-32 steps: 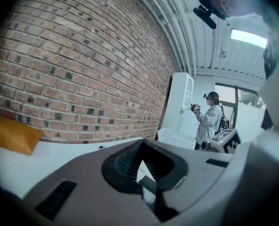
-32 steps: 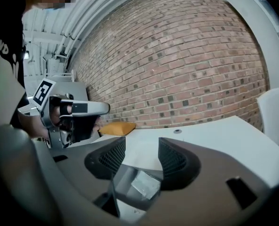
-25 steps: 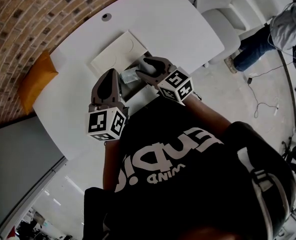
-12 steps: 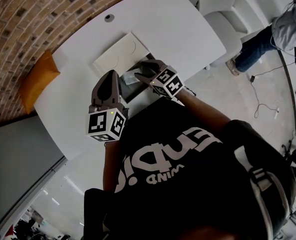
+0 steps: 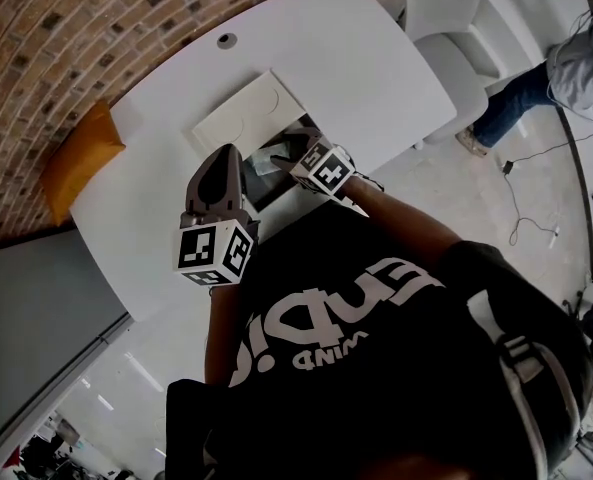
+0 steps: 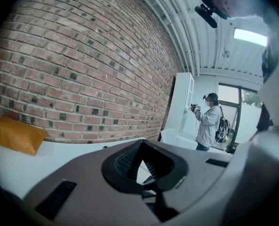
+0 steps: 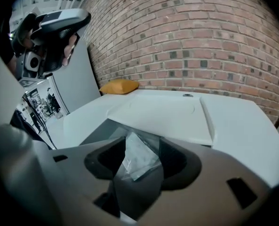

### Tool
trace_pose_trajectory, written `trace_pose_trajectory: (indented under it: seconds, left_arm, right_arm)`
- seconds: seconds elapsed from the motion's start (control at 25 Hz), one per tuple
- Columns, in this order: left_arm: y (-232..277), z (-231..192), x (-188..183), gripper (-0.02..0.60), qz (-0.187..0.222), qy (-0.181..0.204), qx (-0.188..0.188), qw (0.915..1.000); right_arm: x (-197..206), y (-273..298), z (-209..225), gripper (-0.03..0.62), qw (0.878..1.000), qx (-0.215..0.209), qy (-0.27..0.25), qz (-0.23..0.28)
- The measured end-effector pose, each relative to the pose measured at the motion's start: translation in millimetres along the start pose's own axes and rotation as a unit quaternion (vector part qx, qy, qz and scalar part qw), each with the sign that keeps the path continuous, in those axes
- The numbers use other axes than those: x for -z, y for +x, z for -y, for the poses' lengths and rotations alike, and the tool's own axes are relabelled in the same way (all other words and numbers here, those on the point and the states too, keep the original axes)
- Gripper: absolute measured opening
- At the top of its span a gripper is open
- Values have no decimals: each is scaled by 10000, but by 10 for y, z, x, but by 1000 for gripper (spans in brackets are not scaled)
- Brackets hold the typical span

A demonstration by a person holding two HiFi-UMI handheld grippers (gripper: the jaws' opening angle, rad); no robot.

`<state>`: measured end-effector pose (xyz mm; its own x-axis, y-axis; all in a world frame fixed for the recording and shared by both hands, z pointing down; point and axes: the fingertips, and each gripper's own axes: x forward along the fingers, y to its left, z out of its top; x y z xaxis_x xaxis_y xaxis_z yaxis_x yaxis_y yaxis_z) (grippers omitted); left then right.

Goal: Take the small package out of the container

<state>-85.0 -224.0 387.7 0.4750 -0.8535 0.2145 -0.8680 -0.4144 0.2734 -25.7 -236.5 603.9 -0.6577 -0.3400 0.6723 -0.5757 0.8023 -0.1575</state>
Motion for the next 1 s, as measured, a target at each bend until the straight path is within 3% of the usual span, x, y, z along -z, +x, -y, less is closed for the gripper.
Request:
trace_pose_trajectory:
  seconds: [0.4, 0.72, 1.0]
  left_arm:
    - [-15, -51, -17, 6, -24, -60, -54, 10000]
    - [-18, -76, -28, 6, -20, -110, -98, 9999]
    - [7, -129, -28, 6, -34, -145, -123, 9998]
  right_arm:
    - [177, 209, 88, 212, 9976, 129, -99, -674]
    - [259, 287, 39, 229, 9935, -102, -149, -1121]
    - [277, 407, 12, 242, 9886, -258, -502, -1399]
